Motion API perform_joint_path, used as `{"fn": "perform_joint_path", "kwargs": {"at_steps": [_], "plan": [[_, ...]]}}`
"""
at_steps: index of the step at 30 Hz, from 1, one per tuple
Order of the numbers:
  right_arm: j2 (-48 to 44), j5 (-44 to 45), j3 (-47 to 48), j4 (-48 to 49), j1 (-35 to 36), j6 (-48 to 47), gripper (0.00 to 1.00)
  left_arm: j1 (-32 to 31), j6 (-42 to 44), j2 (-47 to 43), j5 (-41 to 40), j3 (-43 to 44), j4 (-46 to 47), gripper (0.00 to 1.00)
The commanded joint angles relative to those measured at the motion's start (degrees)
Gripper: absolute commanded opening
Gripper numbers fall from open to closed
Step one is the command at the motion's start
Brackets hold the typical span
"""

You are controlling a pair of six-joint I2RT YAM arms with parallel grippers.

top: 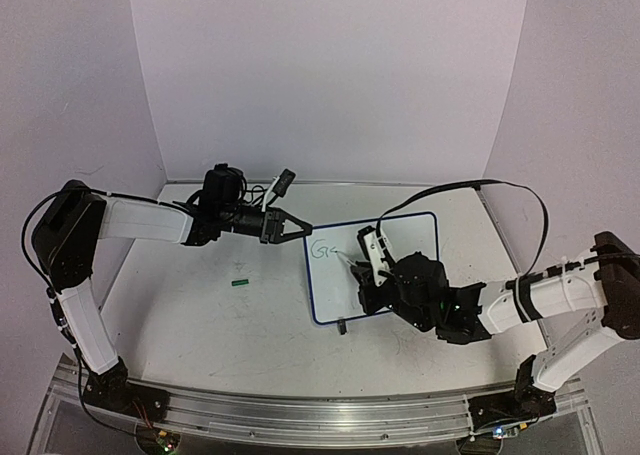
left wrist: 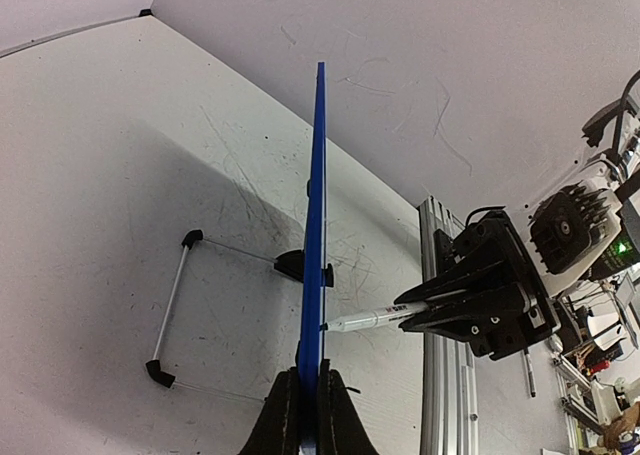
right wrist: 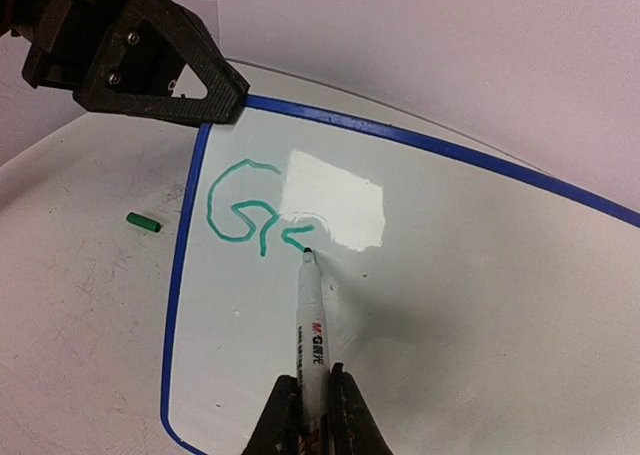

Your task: Write a sentence on the whiteboard

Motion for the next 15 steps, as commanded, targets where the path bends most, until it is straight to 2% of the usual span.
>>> {"fn": "perform_joint_path", "kwargs": {"at_steps": [1, 15], "plan": [[-2.0, 3.4, -0.6, -0.1, -0.1, 1.1, 0.00, -0.2, 1.7, -1.2, 0.2, -0.7, -0.1, 0.01], [-0.4, 2.1, 1.0, 2.4, -0.7, 0.1, 0.00, -0.2, 1.7, -1.6, 0.3, -0.8, -0.1, 0.01]]}}
